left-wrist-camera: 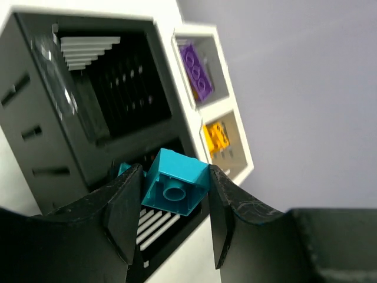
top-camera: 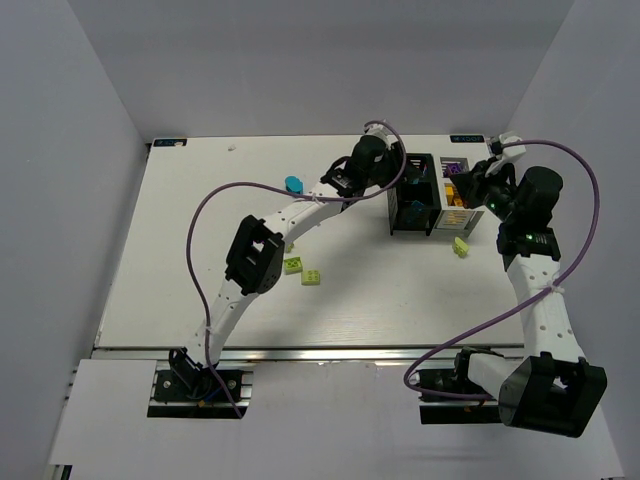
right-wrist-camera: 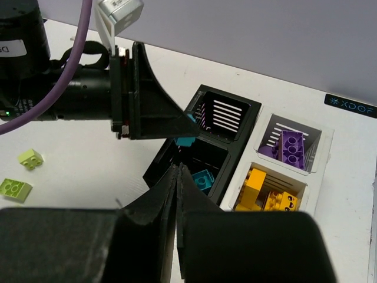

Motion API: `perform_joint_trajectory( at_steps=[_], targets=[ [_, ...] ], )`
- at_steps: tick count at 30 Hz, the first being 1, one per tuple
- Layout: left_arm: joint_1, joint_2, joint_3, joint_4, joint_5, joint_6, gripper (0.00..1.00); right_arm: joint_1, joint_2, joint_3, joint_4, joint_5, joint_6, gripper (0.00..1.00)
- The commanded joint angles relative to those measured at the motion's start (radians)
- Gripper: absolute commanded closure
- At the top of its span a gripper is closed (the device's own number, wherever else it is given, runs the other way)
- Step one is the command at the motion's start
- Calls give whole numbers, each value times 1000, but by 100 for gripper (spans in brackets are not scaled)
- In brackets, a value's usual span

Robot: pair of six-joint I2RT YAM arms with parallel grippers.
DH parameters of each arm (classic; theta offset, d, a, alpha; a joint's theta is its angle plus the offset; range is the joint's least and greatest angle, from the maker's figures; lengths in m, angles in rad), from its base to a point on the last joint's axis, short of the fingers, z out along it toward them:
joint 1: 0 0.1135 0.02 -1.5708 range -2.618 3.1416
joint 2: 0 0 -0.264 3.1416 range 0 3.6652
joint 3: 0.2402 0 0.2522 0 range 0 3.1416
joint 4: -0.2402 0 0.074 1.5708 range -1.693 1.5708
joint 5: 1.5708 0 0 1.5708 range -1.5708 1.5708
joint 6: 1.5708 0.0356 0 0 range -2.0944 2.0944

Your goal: Sort the legos into containers by color

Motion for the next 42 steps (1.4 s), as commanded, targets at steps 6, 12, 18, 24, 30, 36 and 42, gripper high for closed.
perform_joint_trajectory(
  at_steps=[6,12,18,24,30,36,42],
  targets=[
    [-24,33,95,11,-90,92,62,-13,-21,-28,12,-39,8,94],
    [-25,33,100,-6,-100,107,49,-17,-18,-38,13,-44,7,92],
    [-27,19,115,10,-102,93,35,-19,-8,-38,13,-67,-5,89],
    [-27,-11,114,11,-109,95,31,-19,12,-21,-1,-111,-30,72],
    [-13,-97,91,-27,-175,142,38,-19,28,-2,-28,-237,-103,49],
    [109,-403,-304,-38,-261,196,96,90,199,137,-167,-357,-263,58],
    [270,-874,-809,-65,-303,213,43,370,500,465,-418,-50,-325,54]
  ],
)
